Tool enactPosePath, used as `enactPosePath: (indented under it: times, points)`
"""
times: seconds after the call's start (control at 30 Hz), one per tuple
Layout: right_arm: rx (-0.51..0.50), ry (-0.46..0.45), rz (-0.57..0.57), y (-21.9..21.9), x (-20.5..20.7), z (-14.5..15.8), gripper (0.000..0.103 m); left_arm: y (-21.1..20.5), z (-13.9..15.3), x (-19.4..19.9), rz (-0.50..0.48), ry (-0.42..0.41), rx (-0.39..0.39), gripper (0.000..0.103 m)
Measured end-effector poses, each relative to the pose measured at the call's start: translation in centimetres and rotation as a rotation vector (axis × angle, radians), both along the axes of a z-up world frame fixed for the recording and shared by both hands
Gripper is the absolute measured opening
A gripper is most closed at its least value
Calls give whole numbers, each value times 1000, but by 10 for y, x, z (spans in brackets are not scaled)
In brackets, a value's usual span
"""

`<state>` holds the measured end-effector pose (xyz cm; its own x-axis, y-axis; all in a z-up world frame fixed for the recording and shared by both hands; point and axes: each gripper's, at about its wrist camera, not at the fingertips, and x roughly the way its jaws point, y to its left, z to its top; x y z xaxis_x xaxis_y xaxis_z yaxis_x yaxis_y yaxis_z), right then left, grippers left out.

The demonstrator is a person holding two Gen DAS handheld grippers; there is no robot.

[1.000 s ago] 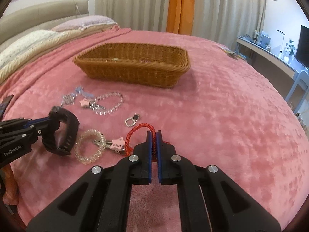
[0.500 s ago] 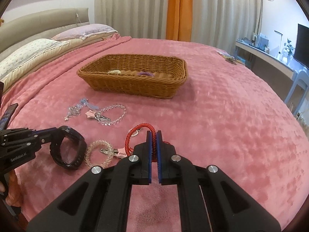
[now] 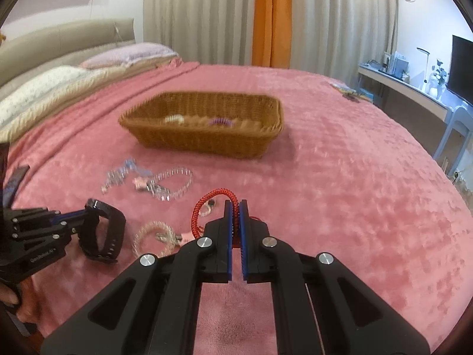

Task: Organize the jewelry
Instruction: 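Carry watch and red lanyard into the basket and release both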

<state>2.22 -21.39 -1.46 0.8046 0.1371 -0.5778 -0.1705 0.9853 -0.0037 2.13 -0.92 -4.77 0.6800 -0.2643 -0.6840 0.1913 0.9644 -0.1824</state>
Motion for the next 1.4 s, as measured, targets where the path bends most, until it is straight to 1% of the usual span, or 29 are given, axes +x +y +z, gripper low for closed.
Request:
enactPosePath:
  times: [0.1, 0.23, 0.33, 0.47, 0.57, 0.67, 0.73, 0.83, 1.0, 1.03, 1.1, 1.2, 1.27, 1.4]
  points:
    - [16, -42, -2, -4, -5, 18, 3, 7, 12, -5, 14, -52, -42, 8]
    - [38, -81, 18, -5, -4, 45, 3, 11, 34, -5, 23, -92, -80, 8]
    - [45, -112, 44, -2, 3, 70, 3, 11, 57, 4, 23, -128, -79, 8]
    - [31, -174, 45, 7, 28, 103, 3, 7, 92, 26, 22, -193, -70, 8]
    - [41, -186, 42, 11, 54, 116, 3, 2, 114, 54, 12, -229, -66, 8]
    - [40, -188, 27, 16, 85, 120, 3, -2, 124, 84, 17, -245, -66, 8]
    - [42, -175, 20, 19, 108, 117, 3, -5, 125, 102, 16, -256, -68, 8]
    - [51, -121, 7, 23, 148, 100, 3, -10, 118, 131, 20, -261, -57, 8]
    - [89, -22, 21, 27, 197, 65, 3, -14, 88, 179, 45, -217, -40, 9]
    - [87, -3, 23, 28, 205, 55, 3, -14, 82, 186, 46, -205, -48, 2]
    - [76, 25, 25, 31, 213, 41, 3, -13, 75, 196, 44, -192, -65, 0]
    - [54, 85, 31, 38, 225, 20, 3, -13, 66, 207, 42, -167, -50, 0]
    - [48, 123, 31, 39, 232, 9, 3, -10, 58, 214, 39, -135, -54, 0]
    - [36, 165, 24, 41, 239, -4, 3, 0, 45, 222, 41, -95, -71, 0]
